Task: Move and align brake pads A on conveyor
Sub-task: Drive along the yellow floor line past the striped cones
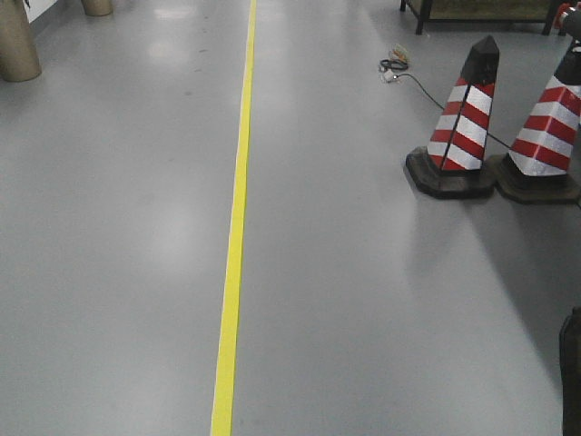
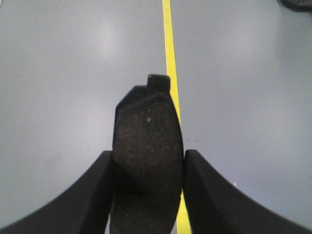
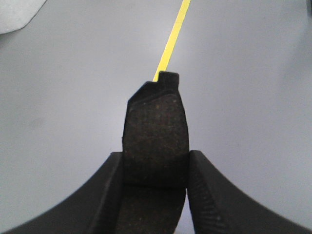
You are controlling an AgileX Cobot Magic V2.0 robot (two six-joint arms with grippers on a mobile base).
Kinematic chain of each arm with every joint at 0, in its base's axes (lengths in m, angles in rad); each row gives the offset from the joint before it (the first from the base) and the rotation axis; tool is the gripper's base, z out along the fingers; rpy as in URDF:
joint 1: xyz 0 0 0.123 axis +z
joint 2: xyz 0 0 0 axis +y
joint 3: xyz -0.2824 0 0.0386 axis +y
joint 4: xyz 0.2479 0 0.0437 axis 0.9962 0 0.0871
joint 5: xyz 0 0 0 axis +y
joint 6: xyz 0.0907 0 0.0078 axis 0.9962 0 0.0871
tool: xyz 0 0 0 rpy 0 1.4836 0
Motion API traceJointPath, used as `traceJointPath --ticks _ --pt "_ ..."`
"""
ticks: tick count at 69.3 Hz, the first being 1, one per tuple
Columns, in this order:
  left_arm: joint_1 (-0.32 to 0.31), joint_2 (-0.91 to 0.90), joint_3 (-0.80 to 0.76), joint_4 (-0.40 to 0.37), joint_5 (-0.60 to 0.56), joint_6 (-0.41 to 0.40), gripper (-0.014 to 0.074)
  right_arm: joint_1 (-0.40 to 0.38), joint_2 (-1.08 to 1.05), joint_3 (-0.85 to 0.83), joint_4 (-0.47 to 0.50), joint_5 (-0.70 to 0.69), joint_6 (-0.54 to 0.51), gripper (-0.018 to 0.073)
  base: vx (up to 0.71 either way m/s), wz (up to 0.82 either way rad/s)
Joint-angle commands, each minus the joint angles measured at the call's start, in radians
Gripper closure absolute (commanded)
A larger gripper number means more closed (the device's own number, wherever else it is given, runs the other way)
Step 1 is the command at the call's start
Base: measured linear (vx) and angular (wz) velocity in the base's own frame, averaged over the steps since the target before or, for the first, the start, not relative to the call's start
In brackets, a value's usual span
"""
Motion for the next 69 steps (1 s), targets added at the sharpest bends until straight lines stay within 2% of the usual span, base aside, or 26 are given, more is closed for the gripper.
traceJointPath --ticks 1,69 --pt "-0.001 0.006 -0.026 0.024 -0.074 -0.004 0.0603 -0.002 0.006 -0.028 -0.008 -0.082 0.001 0.0571 0.74 0.01" --pt "-0.001 0.006 -0.026 0.024 -0.075 -0.004 0.0603 -0.002 0.006 -0.028 -0.008 -0.082 0.001 0.0571 0.66 -0.04"
